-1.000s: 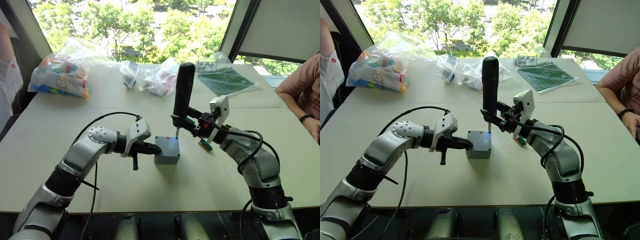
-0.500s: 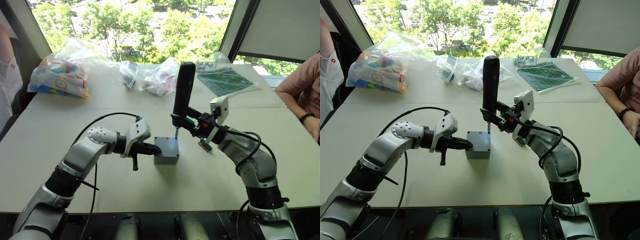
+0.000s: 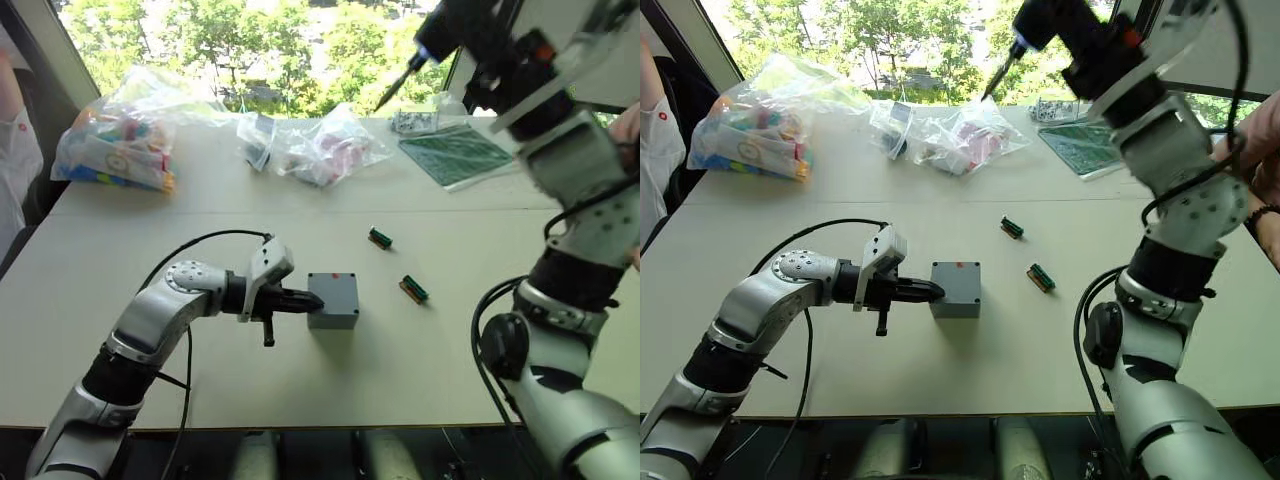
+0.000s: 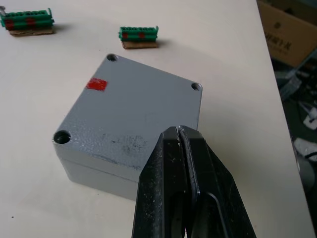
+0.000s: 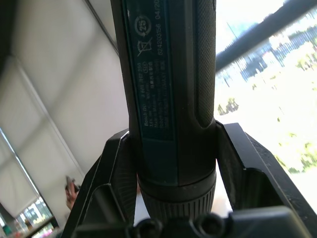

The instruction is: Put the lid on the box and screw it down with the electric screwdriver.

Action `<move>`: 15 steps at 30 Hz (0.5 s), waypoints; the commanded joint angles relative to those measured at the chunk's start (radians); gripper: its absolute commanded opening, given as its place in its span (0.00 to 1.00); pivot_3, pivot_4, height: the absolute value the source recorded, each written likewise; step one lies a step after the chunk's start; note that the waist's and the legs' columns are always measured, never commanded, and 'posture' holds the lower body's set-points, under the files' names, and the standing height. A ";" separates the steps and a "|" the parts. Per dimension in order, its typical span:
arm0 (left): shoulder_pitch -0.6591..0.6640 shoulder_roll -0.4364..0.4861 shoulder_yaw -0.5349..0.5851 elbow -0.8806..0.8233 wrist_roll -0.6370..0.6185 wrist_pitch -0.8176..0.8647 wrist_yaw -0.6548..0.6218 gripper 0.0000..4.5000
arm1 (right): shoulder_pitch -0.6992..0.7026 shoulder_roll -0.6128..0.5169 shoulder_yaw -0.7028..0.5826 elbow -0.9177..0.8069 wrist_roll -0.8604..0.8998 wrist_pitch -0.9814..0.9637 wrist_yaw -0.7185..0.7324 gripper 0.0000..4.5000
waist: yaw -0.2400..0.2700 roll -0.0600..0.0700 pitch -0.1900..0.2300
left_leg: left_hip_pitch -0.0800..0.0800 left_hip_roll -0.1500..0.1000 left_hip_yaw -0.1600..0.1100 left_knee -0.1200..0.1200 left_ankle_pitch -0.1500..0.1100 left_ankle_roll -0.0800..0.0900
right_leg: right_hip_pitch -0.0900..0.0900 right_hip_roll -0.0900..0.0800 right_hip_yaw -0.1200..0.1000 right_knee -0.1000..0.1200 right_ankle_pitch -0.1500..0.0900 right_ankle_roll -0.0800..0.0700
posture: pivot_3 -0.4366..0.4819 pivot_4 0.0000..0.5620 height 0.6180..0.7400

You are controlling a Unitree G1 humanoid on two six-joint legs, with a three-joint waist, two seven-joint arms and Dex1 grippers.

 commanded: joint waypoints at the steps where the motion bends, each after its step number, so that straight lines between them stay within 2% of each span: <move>1: -0.038 0.009 0.127 -0.090 -0.103 0.057 0.043 0.00 | 0.005 -0.171 0.026 0.118 0.004 0.275 -0.139 0.40 | -0.003 -0.001 0.001 | 0.000 0.000 0.000 0.000 0.000 0.000 | 0.000 -0.001 0.000 0.000 0.000 0.000 | 0.48 0.27 1.00; 5: -0.038 0.068 0.103 -0.205 -0.101 0.059 0.041 0.00 | 0.093 -0.437 0.159 0.231 -0.043 0.638 -0.052 0.40 | 0.002 0.000 0.002 | -0.001 -0.002 0.002 0.000 0.000 0.000 | -0.001 -0.002 0.001 -0.002 -0.003 -0.005 | 0.48 0.27 1.00; 8: -0.013 0.098 0.084 -0.288 -0.121 0.066 0.030 0.00 | 0.239 -0.627 0.274 0.197 -0.058 0.706 0.073 0.40 | 0.009 0.001 0.002 | -0.006 -0.002 0.002 -0.002 0.000 0.000 | -0.004 -0.002 0.001 -0.004 -0.003 -0.005 | 0.48 0.27 1.00; 10: -0.003 0.109 0.073 -0.311 -0.126 0.065 0.028 0.00 | 0.280 -0.683 0.309 0.221 -0.055 0.706 0.130 0.40 | 0.013 0.002 0.003 | -0.012 -0.002 0.002 -0.001 0.000 0.000 | -0.011 -0.002 0.001 -0.004 -0.001 -0.002 | 0.48 0.27 1.00; 12: 0.004 0.107 0.058 -0.310 -0.126 0.056 0.033 0.00 | 0.306 -0.718 0.357 0.295 -0.035 0.706 0.162 0.40 | 0.004 0.005 0.004 | -0.012 -0.002 0.004 -0.001 0.000 0.000 | -0.013 -0.001 0.004 -0.004 0.000 0.000 | 0.48 0.27 1.00; 15: 0.020 0.092 0.014 -0.287 -0.084 0.029 0.061 0.00 | 0.316 -0.712 0.429 0.357 -0.088 0.706 0.181 0.40 | -0.008 0.004 0.004 | -0.011 -0.001 0.004 -0.001 0.000 0.000 | -0.012 0.001 0.005 -0.003 -0.001 -0.002 | 0.48 0.27 1.00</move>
